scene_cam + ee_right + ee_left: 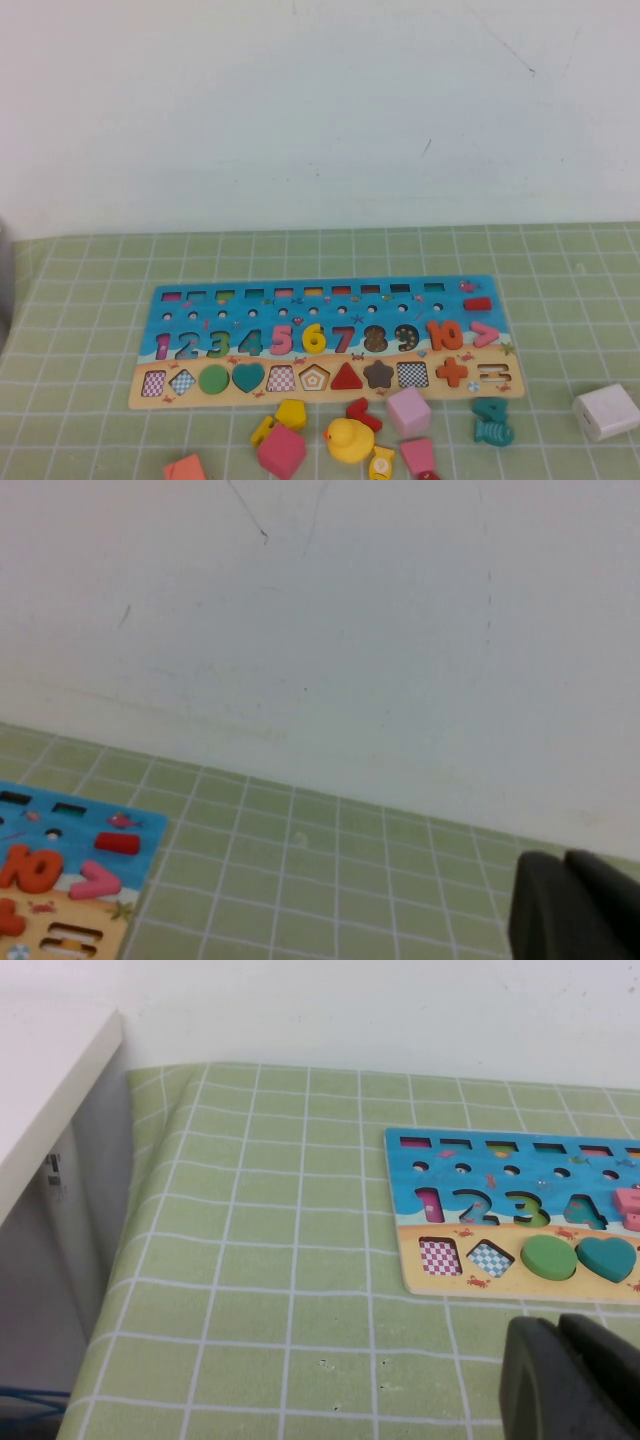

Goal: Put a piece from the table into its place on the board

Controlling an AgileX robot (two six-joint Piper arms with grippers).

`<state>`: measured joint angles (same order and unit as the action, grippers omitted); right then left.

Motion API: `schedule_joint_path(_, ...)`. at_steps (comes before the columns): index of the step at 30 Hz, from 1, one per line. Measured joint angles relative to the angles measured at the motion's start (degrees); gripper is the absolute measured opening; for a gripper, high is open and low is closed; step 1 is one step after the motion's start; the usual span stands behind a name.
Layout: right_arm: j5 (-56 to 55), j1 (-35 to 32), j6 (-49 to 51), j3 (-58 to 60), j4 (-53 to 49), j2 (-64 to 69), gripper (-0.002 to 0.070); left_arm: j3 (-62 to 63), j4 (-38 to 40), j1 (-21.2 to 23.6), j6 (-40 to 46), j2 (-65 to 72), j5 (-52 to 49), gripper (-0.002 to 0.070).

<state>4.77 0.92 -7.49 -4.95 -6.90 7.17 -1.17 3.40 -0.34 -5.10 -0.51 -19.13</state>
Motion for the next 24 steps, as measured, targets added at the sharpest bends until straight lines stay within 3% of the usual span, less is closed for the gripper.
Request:
schedule_joint_path(8, 0.54, 0.0, -3.79, 6.43, 10.95, -7.25, -0.0001, 0.0, 0.0, 0.0, 0.0, 0.0, 0.0, -0.0001)
schedule_joint_path(19, 14.7, 0.0, 4.89, 6.45, 5.93, -7.65, -0.0001, 0.0, 0.0, 0.0, 0.0, 0.0, 0.0, -0.0001)
schedule_joint_path(24, 15.27, 0.0, 5.65, 6.35, 5.76, -7.65, -0.0001, 0.0, 0.0, 0.0, 0.0, 0.0, 0.0, -0.0001)
